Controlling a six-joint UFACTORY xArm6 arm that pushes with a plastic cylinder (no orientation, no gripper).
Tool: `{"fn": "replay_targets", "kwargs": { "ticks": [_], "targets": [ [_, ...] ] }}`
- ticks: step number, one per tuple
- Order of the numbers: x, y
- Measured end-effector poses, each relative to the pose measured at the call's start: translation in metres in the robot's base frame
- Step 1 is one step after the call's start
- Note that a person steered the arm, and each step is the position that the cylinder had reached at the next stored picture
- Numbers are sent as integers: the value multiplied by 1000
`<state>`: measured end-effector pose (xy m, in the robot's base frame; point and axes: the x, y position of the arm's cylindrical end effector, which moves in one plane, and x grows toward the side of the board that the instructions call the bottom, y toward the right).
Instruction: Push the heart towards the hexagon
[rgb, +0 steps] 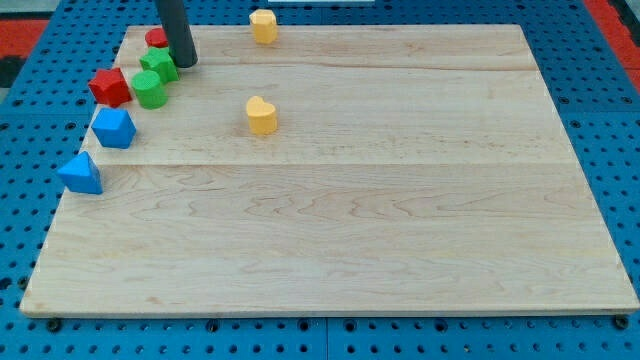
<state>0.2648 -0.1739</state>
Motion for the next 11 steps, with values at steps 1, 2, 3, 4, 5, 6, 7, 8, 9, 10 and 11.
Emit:
{"fn": "replay_targets", "kwargs": {
  "ticks": [1,2,3,4,5,6,7,8,9,10,11],
  "targets": [
    [-33,18],
    [-73,40],
    [-46,138],
    [23,212],
    [122,215],
    [139,124],
    [133,99],
    [107,90],
    [36,120],
    [-3,133],
    [44,162]
  ]
}}
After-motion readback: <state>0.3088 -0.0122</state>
